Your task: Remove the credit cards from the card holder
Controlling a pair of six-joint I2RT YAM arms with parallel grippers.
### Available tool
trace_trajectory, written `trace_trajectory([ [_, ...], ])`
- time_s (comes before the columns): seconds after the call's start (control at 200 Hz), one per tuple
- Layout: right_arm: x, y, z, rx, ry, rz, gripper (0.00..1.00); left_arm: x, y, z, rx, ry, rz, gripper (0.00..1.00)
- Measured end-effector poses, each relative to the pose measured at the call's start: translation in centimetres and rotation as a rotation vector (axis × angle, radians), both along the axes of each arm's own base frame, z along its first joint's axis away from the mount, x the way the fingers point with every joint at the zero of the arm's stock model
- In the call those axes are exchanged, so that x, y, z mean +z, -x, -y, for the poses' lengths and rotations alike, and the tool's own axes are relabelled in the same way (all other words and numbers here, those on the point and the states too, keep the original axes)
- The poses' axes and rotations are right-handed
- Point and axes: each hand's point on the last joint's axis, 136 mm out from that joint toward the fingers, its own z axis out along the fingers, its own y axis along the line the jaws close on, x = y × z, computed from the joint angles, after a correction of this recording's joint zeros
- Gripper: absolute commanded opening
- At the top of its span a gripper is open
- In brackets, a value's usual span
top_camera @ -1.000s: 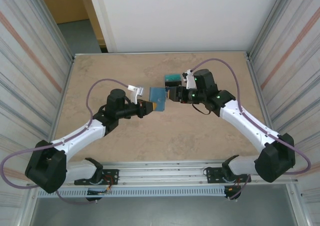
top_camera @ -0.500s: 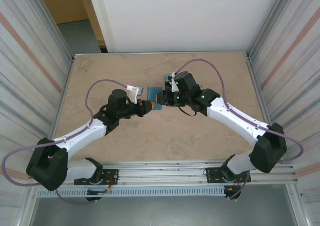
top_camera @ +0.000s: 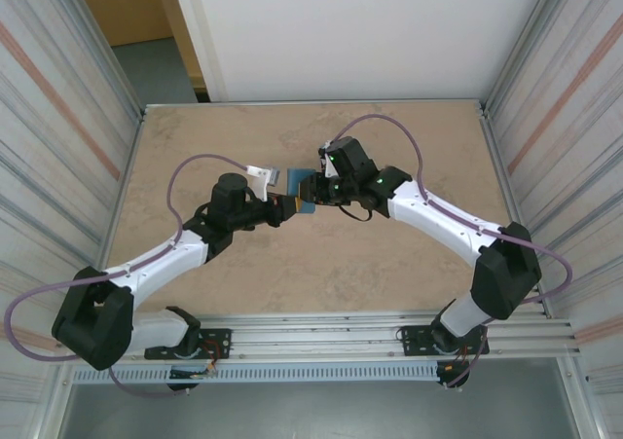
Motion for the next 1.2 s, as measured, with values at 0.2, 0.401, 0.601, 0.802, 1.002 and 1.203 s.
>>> trace_trajectory([
  [0.2, -0.7, -0.1, -0.2, -0.001, 0.007, -0.016, 0.38, -0.6, 0.0, 0.1, -0.002, -0.008, -0.015, 0.0],
  [0.401, -1.3, -0.3, -0.3, 0.0, 0.014, -0.026, 0.35, -1.1, -0.1, 0.1, 0.005, -0.02, -0.025, 0.0],
  [0.601, -1.7, -0.3, -0.1, -0.009, 0.03, -0.03, 0.26, -1.2, 0.0, 0.1, 0.006, -0.025, -0.029, 0.0],
  [0.802, -1.7, -0.4, -0.1, -0.013, 0.031, -0.028, 0.2, -1.3, 0.0, 0.1, 0.008, -0.027, -0.03, 0.0],
  [1.002, -1.7, -0.5, 0.0, -0.018, 0.034, -0.024, 0.16, -1.3, -0.2, 0.0, 0.019, -0.032, -0.028, 0.0],
  [1.203, -1.7, -0.6, 0.1, -0.025, 0.039, -0.019, 0.11, -1.5, -0.4, -0.2, 0.036, -0.042, -0.027, 0.0],
])
